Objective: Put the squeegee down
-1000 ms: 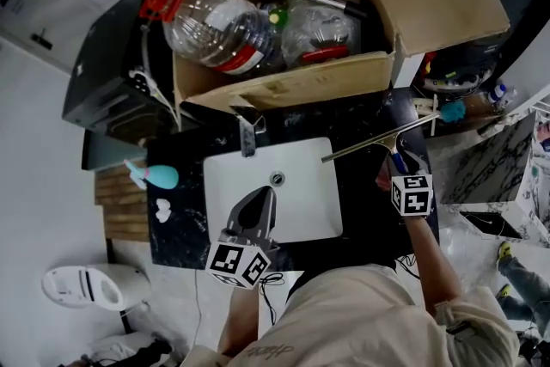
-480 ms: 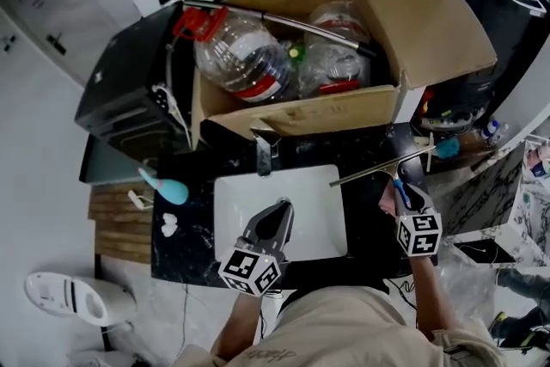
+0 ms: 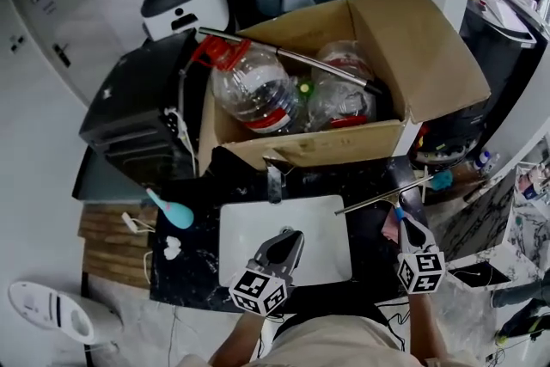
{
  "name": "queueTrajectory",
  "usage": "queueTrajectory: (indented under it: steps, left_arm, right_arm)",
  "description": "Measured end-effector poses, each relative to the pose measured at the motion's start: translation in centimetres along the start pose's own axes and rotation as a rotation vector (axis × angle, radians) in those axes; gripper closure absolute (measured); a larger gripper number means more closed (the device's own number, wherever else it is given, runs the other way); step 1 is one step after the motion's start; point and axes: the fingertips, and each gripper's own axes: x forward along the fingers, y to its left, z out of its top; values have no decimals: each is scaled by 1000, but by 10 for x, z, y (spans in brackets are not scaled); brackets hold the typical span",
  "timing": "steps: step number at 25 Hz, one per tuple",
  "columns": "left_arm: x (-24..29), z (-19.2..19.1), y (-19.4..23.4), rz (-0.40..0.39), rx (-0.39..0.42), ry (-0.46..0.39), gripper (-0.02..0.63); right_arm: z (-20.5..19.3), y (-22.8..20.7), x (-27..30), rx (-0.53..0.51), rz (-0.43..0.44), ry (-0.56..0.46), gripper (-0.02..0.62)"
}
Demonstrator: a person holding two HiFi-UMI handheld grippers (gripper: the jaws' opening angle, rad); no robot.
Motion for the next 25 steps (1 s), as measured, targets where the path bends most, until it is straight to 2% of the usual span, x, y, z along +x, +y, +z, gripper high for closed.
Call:
queueTrajectory:
  steps: [6,11,18,21,25]
  left_arm:
    - [-5,8,-4,25,18,-20,592]
    - [-11,21,-14,61,38,-51,592]
    - [-20,35,-20,121,41,-97,592]
    - [-24,35,-22,143,47,-102,592]
    - [-24,36,-28,147,53,-107,592]
  right_arm:
    - [39,26,-19,-41,109,-98,594]
    - [64,34,-32,-12,217,-159,594]
    - [95,43,-51,-140,294,-245,594]
    - [103,47,-58,-147,317,-274,594]
    - [103,41,-63,-104,332,-278,594]
